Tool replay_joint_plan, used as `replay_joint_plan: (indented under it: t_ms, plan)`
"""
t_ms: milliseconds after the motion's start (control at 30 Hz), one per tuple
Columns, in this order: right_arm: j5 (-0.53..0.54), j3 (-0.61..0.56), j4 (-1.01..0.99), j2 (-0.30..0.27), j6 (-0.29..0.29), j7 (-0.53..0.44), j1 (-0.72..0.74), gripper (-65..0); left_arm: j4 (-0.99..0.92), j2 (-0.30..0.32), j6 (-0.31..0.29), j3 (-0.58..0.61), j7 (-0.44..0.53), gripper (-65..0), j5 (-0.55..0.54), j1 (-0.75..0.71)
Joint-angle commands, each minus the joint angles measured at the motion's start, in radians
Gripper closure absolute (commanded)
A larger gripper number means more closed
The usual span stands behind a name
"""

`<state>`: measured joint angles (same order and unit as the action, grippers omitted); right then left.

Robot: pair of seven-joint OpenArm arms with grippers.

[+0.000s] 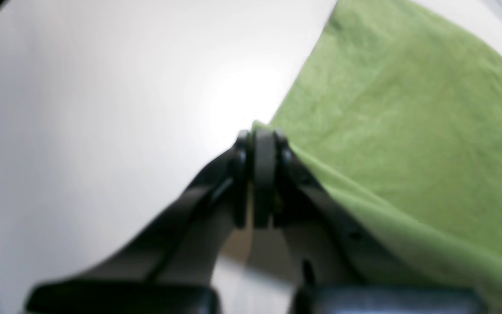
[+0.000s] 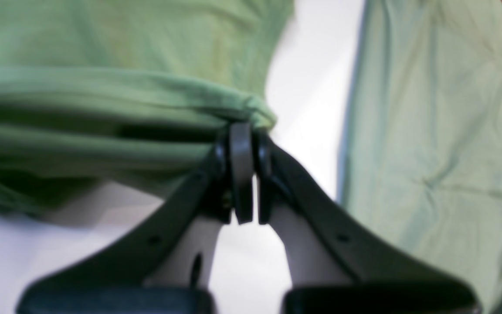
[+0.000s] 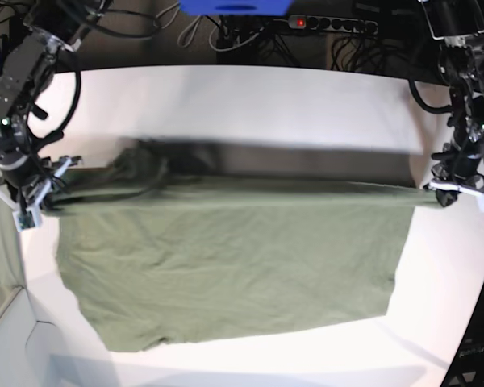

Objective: Layout the t-shirt on the table in an organized manner, then fold the t-shirt properly
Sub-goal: 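Drag the held edge with both grippers to straighten the shirt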

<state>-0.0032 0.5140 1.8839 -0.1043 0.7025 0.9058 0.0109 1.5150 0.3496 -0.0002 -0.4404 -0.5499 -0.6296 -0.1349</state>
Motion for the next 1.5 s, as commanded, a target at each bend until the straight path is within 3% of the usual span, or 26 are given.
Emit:
replay_joint_plan:
  t_ms: [0,267,500,600,767,833,1067,1267,1467]
  plan:
    - [-0.002,0.001,0.013,-0.012,-0.004,-0.012,0.004,0.0,0.020,0.010,0.002,-0.007,0.023,-0.2,0.003,-0.004]
    - [-0.002,-0.002,0.000,0.018,-0.004,-0.020,-0.078,0.0,0.012,-0.021,0.002,-0.013,0.023,-0.4,0.012,-0.058]
    - [-0.002,-0.078,-0.089,0.008,-0.004,-0.020,-0.022,0.0,-0.037,-0.014,0.002,-0.013,0.023,-0.5,0.006,-0.062]
    - [-0.002,-0.110,-0.116,-0.012,-0.004,-0.020,0.025,-5.7,-0.043,-0.013,0.002,-0.013,0.023,-3.3,0.004,-0.064]
    - [-0.002,-0.153,-0.149,-0.013,-0.004,-0.020,0.097,-20.9,-0.044,-0.021,0.002,-0.013,0.023,-17.9,0.011,-0.068]
    - [-0.002,-0.170,-0.139,-0.015,-0.004,-0.020,0.100,-24.3,-0.044,-0.021,0.002,-0.013,0.023,-20.6,0.012,-0.070]
    - [-0.004,-0.153,-0.011,-0.045,-0.004,-0.011,0.027,-26.4,-0.044,-0.022,0.002,-0.013,0.023,-20.8,0.012,-0.070]
    - [0.001,-0.058,0.032,-0.016,-0.004,-0.021,-0.141,-27.3,-0.044,-0.021,0.002,-0.013,0.026,-20.8,0.012,-0.068]
    - [0.001,-0.056,-0.051,0.024,-0.004,-0.070,-0.180,-31.4,-0.044,-0.022,0.002,-0.013,0.024,-20.8,0.011,-0.062]
